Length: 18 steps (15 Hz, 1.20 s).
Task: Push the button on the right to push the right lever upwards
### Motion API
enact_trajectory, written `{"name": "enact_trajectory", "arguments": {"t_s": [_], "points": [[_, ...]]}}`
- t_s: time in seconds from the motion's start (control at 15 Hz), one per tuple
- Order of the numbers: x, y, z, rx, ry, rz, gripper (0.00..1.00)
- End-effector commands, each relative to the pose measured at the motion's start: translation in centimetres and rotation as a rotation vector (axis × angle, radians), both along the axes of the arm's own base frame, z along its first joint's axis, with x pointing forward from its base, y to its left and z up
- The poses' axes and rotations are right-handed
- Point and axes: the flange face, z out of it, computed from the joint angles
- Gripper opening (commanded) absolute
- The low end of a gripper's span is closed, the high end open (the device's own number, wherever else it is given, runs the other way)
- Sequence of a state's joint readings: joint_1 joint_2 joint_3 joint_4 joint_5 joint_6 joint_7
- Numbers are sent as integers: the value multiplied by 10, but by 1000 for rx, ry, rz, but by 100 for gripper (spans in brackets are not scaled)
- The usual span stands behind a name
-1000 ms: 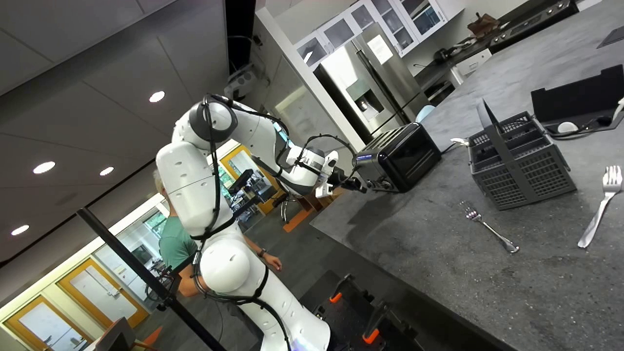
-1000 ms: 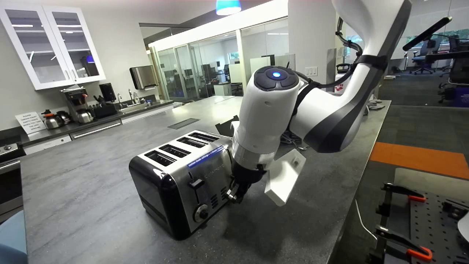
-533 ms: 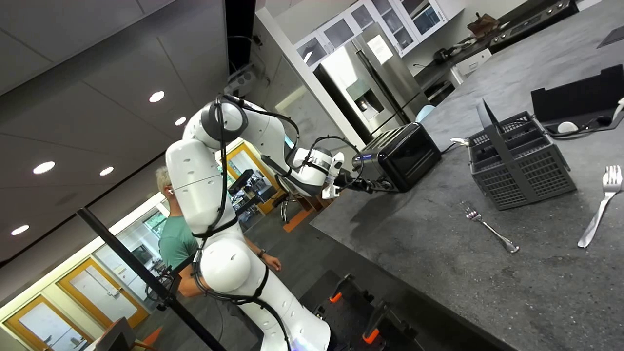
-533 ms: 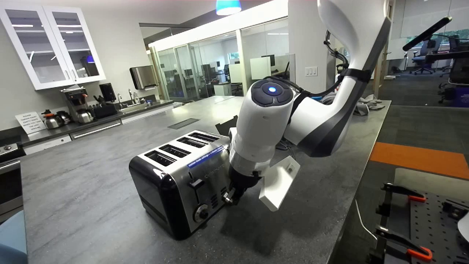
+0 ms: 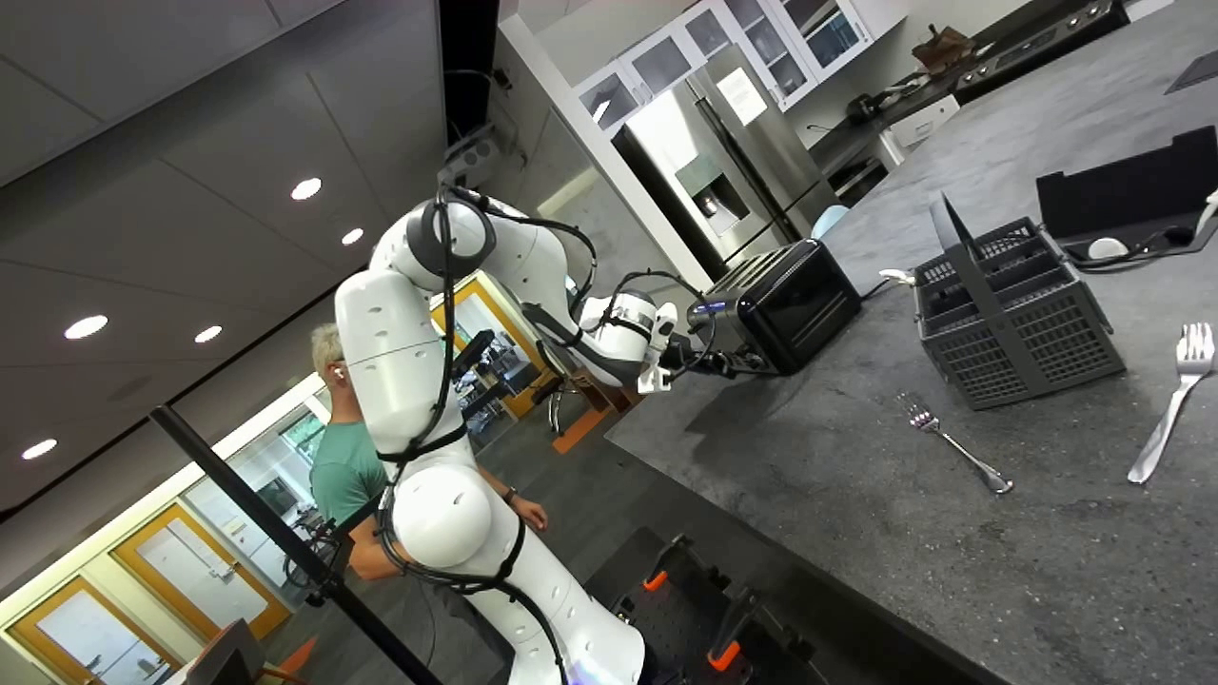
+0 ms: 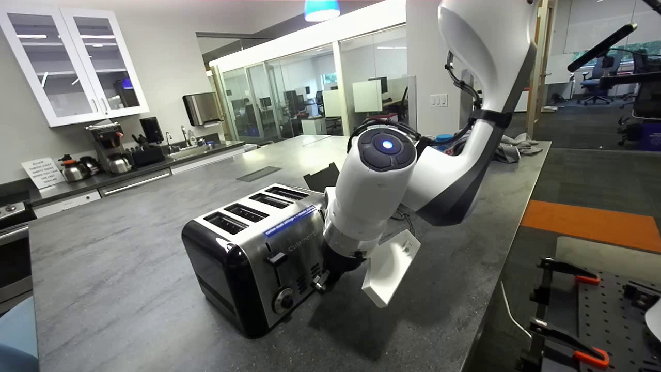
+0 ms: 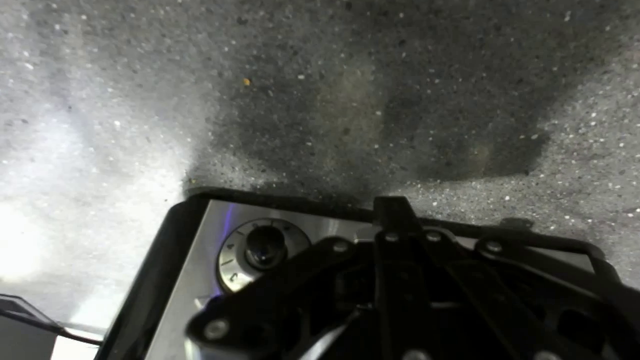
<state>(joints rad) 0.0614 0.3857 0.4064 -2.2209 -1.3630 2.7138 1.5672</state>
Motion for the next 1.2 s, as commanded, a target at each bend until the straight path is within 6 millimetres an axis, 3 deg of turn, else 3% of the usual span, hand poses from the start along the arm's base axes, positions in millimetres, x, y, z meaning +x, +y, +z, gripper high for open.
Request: {"name": "enact_trajectory", "arguments": {"t_s": [0.0, 1.13], "points": [[7, 1, -4, -12, -50, -40, 0], [14, 3, -18, -19, -123, -113, 0]]}}
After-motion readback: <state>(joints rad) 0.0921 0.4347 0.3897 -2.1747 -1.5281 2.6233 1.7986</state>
